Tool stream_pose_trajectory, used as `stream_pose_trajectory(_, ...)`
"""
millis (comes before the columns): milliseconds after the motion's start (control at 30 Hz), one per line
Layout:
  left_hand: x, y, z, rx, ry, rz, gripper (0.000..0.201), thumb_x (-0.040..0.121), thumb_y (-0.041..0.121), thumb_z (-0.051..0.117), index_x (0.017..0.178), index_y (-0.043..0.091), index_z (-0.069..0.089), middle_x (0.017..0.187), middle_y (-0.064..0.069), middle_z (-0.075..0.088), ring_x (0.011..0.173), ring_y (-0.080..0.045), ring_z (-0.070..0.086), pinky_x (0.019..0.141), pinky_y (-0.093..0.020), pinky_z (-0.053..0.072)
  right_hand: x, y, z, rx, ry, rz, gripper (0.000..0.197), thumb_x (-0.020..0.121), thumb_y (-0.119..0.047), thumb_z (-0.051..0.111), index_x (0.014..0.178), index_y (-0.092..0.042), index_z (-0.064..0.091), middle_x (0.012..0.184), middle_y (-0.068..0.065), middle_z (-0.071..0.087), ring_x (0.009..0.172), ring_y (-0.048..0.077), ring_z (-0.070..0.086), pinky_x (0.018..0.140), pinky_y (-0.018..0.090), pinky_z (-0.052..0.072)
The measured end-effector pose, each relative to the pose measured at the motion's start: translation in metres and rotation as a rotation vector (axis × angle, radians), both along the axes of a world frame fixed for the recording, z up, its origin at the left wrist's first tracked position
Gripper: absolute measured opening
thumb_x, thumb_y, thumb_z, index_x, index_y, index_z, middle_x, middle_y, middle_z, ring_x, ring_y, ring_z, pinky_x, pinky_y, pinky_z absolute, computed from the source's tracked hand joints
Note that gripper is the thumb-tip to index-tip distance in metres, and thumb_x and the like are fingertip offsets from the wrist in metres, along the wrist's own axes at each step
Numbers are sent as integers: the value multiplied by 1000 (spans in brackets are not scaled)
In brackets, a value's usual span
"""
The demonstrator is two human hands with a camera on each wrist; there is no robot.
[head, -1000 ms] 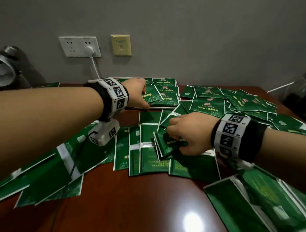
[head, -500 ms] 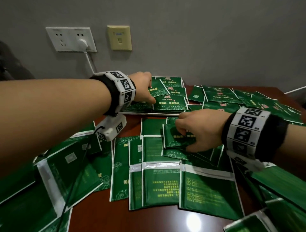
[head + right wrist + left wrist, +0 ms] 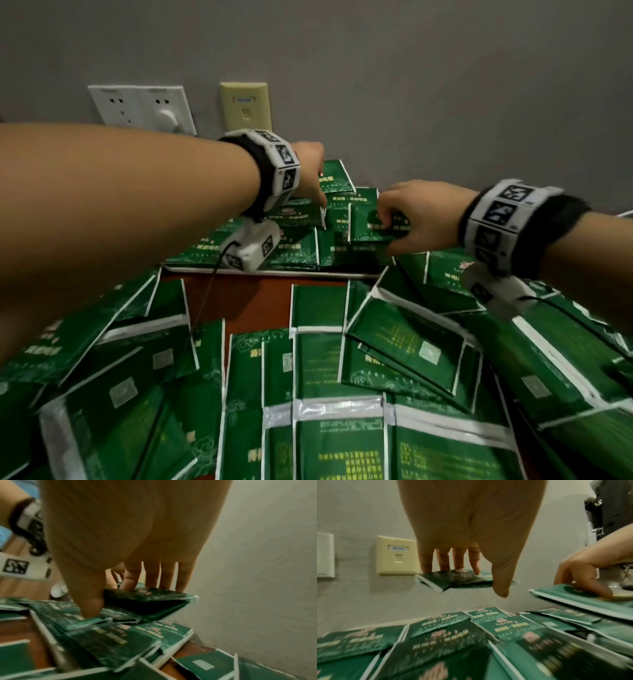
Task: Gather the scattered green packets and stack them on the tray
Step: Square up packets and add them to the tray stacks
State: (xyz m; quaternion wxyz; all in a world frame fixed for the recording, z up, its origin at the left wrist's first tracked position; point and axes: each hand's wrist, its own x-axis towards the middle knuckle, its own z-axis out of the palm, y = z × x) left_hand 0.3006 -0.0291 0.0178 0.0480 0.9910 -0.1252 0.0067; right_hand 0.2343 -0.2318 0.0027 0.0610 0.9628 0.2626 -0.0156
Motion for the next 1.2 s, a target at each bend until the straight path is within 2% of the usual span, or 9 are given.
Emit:
stream_pose_trajectory(200, 63, -42, 0, 104, 1, -16, 57, 73, 41, 81, 113, 8, 58, 108, -11, 64, 97, -32, 62, 85, -42, 52, 50, 4, -9, 27, -21, 1, 36, 68, -48, 75, 90, -27, 55, 94, -2, 58, 91, 23, 53, 78, 39, 52)
stream_pose_trajectory(333, 89, -67, -18, 210, 80, -70, 33, 79, 25, 71, 108, 8, 65, 105, -12, 70, 94, -32, 65, 76, -39, 52, 71, 10, -8, 46, -22, -15, 34, 70, -50, 73, 85, -28, 51, 85, -3, 56, 82, 25, 56, 72, 38, 53)
stream_pose_trajectory(433, 98, -72, -29, 284, 137, -84, 30, 86, 18, 64, 114, 9, 64, 108, -13, 69, 93, -31, 65, 71, -35, 48, 82, 18, -15, 9, 10, -19, 33, 71, -49, 74, 89, -28, 56, 86, -4, 58, 83, 26, 60, 71, 36, 53)
stream_pose_trajectory(567, 129, -52, -41, 315, 87, -22, 46, 68, 14, 76, 112, 24, 64, 108, -5, 68, 89, -26, 66, 82, -43, 56, 79, 24, -22, -24, 32, -85, 49, 72, -62, 73, 102, -26, 59, 96, -3, 59, 91, 23, 58, 70, 31, 45)
stream_pose_trajectory(700, 57, -36, -9, 293, 3, -17, 33, 82, 9, 62, 115, 12, 62, 111, -11, 65, 95, -31, 63, 85, -40, 53, 47, 11, -13, 202, -53, -61, 32, 84, -50, 65, 104, -26, 59, 100, -6, 58, 97, 21, 60, 79, 31, 48)
stream_pose_trajectory(867, -30, -25, -5, 194, 18, -77, 27, 91, 5, 49, 114, 11, 62, 114, -9, 63, 100, -26, 59, 77, -32, 45, -25, -19, -19, -49, 66, -64, 29, 83, -50, 63, 103, -30, 54, 106, -3, 61, 97, 23, 60, 82, 35, 52)
stream_pose_trajectory(1000, -109, -21, -12, 210, 99, -197, 24, 91, 12, 51, 111, 16, 64, 111, -4, 64, 98, -23, 59, 82, -32, 49, -95, -24, -26, -109, 108, -79, 53, 79, -60, 63, 119, -26, 52, 111, -1, 60, 97, 25, 60, 81, 38, 53)
stream_pose_trajectory(1100, -168, -19, -27, 225, 184, -220, 29, 93, 22, 53, 122, 20, 57, 117, 0, 61, 99, -17, 57, 85, -32, 51, -141, -16, -42, -134, 184, -96, 60, 78, -63, 63, 121, -23, 49, 108, 1, 63, 90, 23, 60, 75, 31, 52)
stream_pose_trajectory(1200, -217, -12, -52, 273, 288, -234, 47, 92, 32, 56, 136, 18, 46, 128, -4, 55, 109, -22, 57, 92, -38, 51, -173, -4, -59, -173, 160, -118, 55, 82, -57, 63, 119, -18, 49, 104, 3, 64, 88, 27, 61, 71, 31, 51)
